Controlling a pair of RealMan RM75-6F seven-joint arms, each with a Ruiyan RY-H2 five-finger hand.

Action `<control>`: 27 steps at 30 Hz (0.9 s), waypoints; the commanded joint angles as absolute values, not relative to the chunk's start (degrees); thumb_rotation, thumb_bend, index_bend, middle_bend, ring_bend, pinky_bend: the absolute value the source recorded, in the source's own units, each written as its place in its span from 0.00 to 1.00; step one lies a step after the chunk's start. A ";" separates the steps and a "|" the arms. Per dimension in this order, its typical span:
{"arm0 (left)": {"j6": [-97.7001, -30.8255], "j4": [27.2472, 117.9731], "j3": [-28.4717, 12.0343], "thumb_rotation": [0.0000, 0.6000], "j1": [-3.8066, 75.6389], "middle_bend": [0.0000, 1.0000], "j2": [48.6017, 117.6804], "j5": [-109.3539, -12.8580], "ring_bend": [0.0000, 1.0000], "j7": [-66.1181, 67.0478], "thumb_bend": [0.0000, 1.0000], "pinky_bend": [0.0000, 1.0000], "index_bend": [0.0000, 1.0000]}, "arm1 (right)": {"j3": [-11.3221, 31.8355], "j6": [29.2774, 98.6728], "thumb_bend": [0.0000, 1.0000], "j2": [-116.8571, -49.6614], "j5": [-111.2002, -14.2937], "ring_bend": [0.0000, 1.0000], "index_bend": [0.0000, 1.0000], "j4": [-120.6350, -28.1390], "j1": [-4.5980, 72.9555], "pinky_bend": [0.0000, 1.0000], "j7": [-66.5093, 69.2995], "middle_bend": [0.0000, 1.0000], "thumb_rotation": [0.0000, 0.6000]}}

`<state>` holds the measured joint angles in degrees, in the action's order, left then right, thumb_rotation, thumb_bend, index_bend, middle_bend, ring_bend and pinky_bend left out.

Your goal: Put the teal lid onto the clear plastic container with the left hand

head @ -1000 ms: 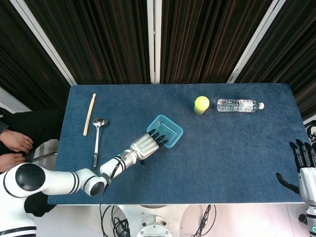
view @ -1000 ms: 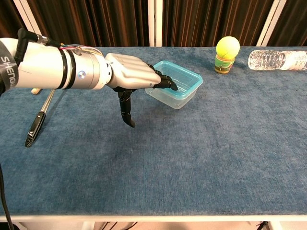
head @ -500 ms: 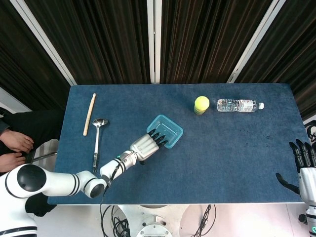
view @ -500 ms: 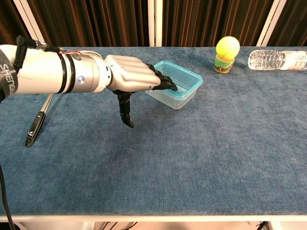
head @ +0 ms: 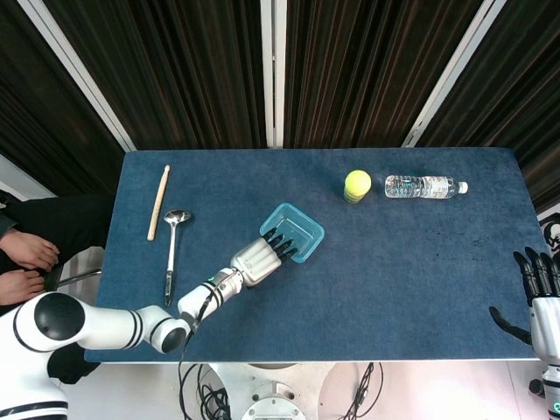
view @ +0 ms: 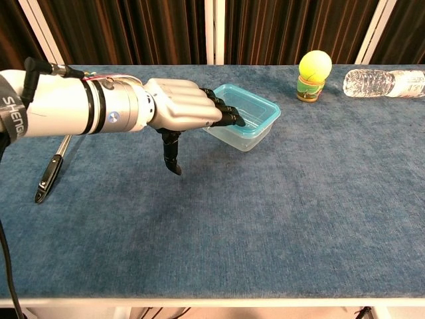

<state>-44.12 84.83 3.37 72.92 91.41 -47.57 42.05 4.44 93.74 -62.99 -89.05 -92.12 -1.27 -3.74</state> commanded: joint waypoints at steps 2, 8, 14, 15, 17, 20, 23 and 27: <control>-44.14 85.14 2.98 0.94 72.85 0.00 91.20 -47.16 0.00 42.32 0.00 0.01 0.04 | 4.46 93.82 0.11 -63.03 -89.01 0.00 0.00 -92.05 -1.32 0.01 -3.65 0.05 1.00; -44.38 86.46 1.40 0.94 72.46 0.00 89.86 -47.97 0.00 40.71 0.00 0.01 0.04 | 4.50 93.93 0.11 -63.02 -88.98 0.00 0.00 -91.99 -1.38 0.01 -3.59 0.05 1.00; -44.71 87.92 0.02 0.94 71.82 0.00 88.92 -50.80 0.00 38.45 0.00 0.01 0.04 | 4.49 93.85 0.11 -63.15 -88.96 0.00 0.00 -91.86 -1.35 0.01 -3.46 0.05 1.00; -44.64 88.00 -0.03 0.94 71.74 0.00 89.00 -51.29 0.00 38.26 0.00 0.01 0.04 | 4.48 93.74 0.11 -63.18 -88.91 0.00 0.00 -91.82 -1.33 0.01 -3.41 0.05 1.00; -44.35 88.04 -0.03 0.94 71.70 0.00 89.21 -51.72 0.00 38.14 0.00 0.01 0.04 | 4.47 93.71 0.11 -63.19 -88.88 0.00 0.00 -91.74 -1.33 0.01 -3.37 0.05 1.00; -43.98 87.78 0.06 0.94 71.71 0.00 89.79 -52.14 0.00 38.33 0.00 0.01 0.04 | 4.48 93.76 0.11 -63.18 -88.82 0.00 0.00 -91.66 -1.39 0.01 -3.27 0.05 1.00; -43.59 87.25 0.25 0.94 71.79 0.00 90.54 -52.23 0.00 38.77 0.00 0.01 0.04 | 4.48 93.73 0.11 -63.14 -88.75 0.00 0.00 -91.59 -1.42 0.01 -3.16 0.05 1.00; -43.07 86.12 0.70 0.94 71.99 0.00 91.60 -51.49 0.00 39.94 0.00 0.01 0.04 | 4.48 93.67 0.11 -63.20 -88.71 0.00 0.00 -91.45 -1.40 0.01 -3.01 0.05 1.00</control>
